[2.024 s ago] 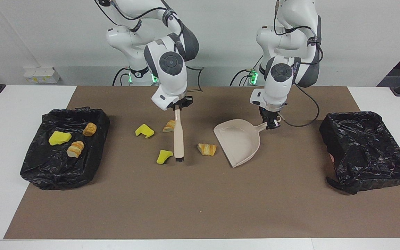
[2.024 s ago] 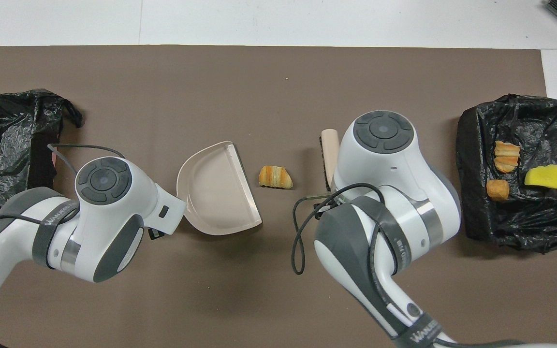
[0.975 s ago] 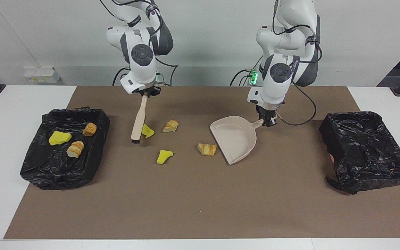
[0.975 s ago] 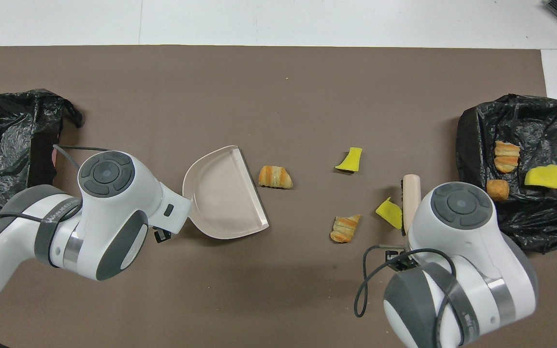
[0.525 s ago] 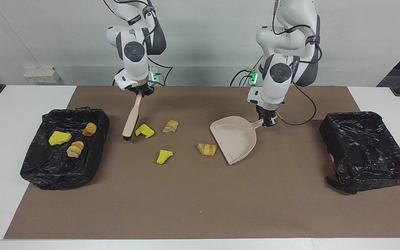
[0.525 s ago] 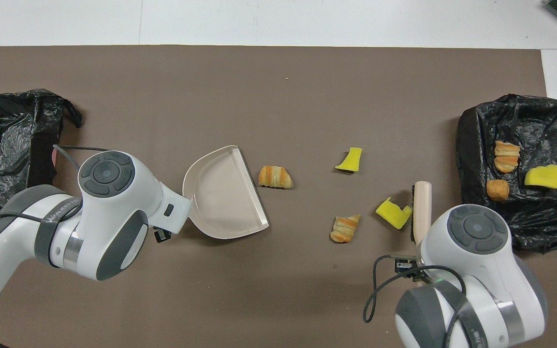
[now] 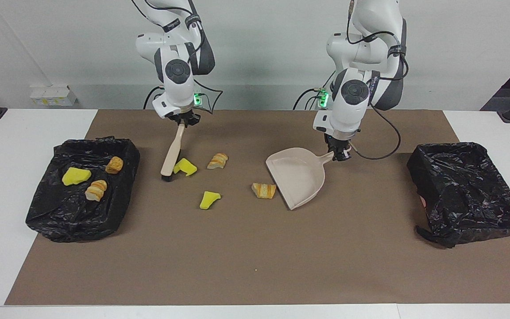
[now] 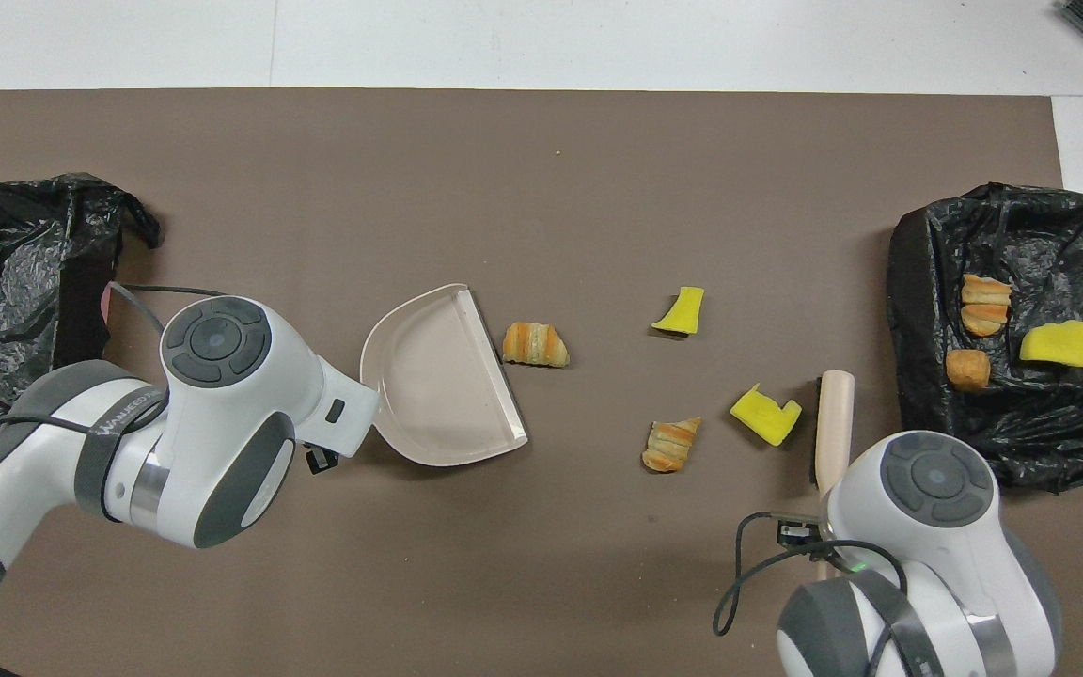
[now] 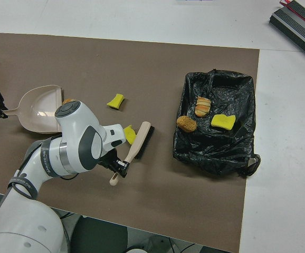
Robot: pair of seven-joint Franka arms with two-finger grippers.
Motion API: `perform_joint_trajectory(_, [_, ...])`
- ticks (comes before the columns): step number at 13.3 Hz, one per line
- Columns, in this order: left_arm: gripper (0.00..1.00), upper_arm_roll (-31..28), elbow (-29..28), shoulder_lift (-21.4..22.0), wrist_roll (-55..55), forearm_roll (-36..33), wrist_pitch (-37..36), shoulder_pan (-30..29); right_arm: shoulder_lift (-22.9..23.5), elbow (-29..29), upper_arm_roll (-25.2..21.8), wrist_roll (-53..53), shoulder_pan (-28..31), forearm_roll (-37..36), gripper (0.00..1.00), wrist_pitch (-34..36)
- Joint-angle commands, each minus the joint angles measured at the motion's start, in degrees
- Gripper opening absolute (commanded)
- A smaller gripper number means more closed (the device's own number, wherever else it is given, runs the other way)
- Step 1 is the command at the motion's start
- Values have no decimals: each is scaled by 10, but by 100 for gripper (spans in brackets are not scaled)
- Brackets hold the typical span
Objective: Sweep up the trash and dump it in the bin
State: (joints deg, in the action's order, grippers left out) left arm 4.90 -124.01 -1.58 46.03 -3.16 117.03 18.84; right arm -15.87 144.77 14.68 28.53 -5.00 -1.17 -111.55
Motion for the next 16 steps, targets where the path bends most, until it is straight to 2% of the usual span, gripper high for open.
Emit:
perform_joint_trajectory(1, [0,-7,8,-1,-6,6,-1,11,44,-59,3,17,-32,29,0,-2])
perform_joint_trajectory(3, [0,-7,7,-1,-4,6,-1,11,75,-83,3,17,-42,46,0,-13])
perform_joint_trajectory(5, [0,-6,5,0,-2,5,0,13,127,-116,3,27,-83,84,0,-52])
perform_joint_trajectory(9, [0,-6,1,3,-4,5,1,32,230,-227,3,63,-128,92,0,-55])
perform_joint_trajectory(13, [0,-6,1,3,-6,5,4,33,240,-248,9,72,-171,93,0,-49])
perform_joint_trajectory(16, [0,-7,2,3,-5,5,3,33,224,-248,59,70,-179,100,0,-32])
